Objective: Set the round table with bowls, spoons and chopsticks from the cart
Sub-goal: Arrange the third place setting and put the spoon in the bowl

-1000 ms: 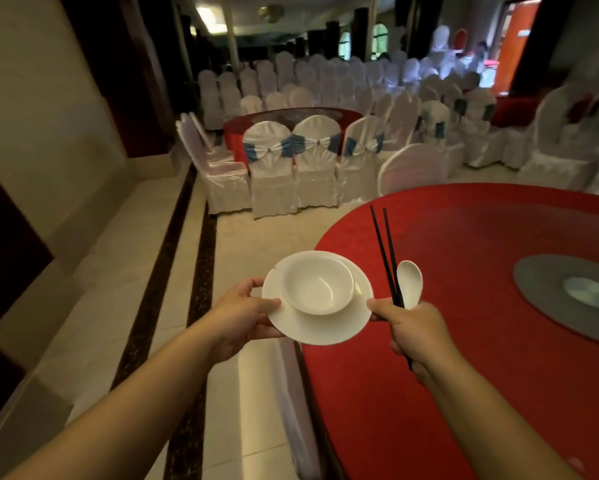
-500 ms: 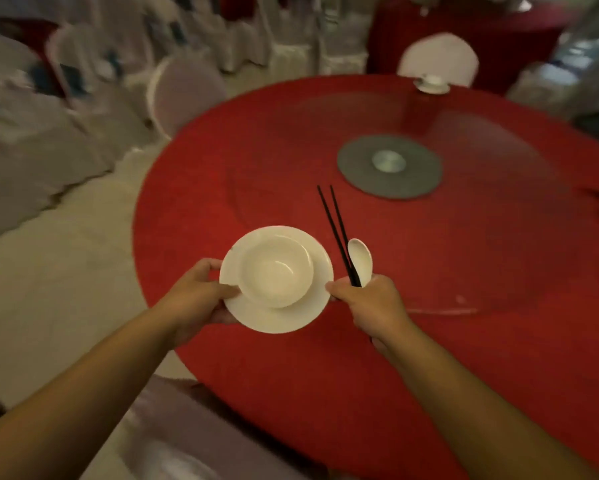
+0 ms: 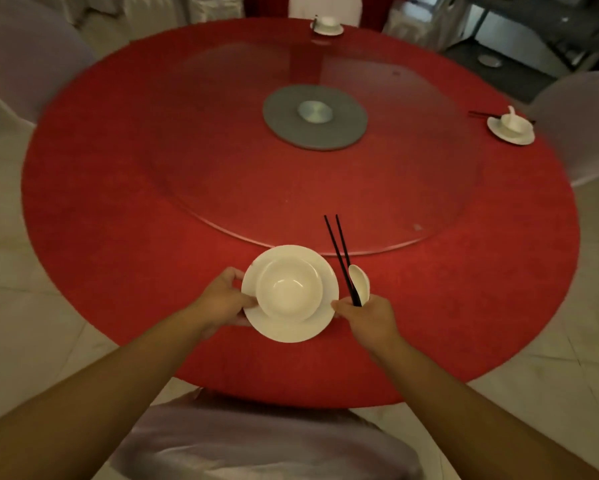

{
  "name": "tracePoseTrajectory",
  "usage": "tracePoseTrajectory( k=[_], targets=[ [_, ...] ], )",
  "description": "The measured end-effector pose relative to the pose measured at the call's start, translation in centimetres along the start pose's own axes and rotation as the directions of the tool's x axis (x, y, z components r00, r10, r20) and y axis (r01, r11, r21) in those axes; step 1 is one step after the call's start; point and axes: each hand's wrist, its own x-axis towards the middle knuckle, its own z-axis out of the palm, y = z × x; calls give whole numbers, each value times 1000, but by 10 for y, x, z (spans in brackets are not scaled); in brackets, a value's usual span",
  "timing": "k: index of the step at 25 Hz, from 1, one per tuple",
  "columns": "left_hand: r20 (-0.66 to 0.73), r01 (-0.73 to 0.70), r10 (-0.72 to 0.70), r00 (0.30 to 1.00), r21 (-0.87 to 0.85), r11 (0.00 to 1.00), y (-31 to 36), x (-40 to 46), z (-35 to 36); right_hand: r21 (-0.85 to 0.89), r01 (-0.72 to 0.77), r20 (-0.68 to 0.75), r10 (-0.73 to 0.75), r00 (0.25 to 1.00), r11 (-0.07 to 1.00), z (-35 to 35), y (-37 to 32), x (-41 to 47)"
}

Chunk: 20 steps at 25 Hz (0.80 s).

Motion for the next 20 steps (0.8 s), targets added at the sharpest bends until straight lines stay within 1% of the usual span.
tracePoseTrajectory(
  k=[3,10,15,20],
  targets=[
    [11,16,-16,1000,23,1000,-18,13,5,4,-30,-12,30,999,1000,7,23,2],
    [29,18,-20,999,68,998,-45,33,9,17,-46,14,45,999,999,18,61,3],
    [10,17,-18,1000,100,995,-63,37,15,33,-83,5,82,997,996,21,80,0],
    [-1,-15,16,1000,147,989,-68,42,22,22,-115,-5,115,993,993,19,89,-3]
  ],
)
